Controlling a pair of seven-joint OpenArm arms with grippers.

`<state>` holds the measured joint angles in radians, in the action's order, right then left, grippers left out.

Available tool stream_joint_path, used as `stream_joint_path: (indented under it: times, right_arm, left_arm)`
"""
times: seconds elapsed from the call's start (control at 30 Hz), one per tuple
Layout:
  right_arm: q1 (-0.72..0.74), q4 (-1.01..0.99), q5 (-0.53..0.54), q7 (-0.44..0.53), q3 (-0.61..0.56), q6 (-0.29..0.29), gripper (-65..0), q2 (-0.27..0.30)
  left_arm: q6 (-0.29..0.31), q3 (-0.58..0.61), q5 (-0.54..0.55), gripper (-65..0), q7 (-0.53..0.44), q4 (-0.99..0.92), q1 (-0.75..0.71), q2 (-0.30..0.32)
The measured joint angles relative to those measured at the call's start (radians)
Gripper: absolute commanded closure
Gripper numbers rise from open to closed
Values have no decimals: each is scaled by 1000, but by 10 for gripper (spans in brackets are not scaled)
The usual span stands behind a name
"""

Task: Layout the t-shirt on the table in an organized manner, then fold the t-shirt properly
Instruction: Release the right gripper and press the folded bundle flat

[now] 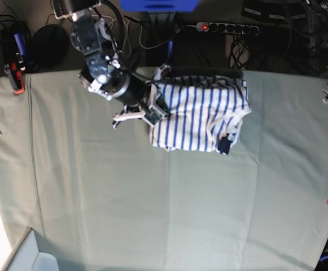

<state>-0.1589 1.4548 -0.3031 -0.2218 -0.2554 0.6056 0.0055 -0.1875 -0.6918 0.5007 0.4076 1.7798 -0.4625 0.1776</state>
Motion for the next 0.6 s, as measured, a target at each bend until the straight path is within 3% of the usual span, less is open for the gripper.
stream_joint_path:
  times: [0.2, 0.27, 0.5, 0.6]
  right_arm:
    - [-50, 150, 8, 9, -96, 0, 0, -6]
    - [-59, 164, 7, 8, -125, 0, 0, -8]
    - [-50, 113, 5, 9, -236, -1, 0, -6]
    - [-22, 31, -4, -10, -235, 0, 0, -52]
  left_arm:
    - [0, 7, 2, -332, 0, 0, 0, -10]
    - [-3, 59, -2, -332, -5, 3, -3, -8]
    - [0, 249, 2, -332, -4, 21, 14, -33]
    - [0, 283, 2, -332, 4, 21, 48, -67]
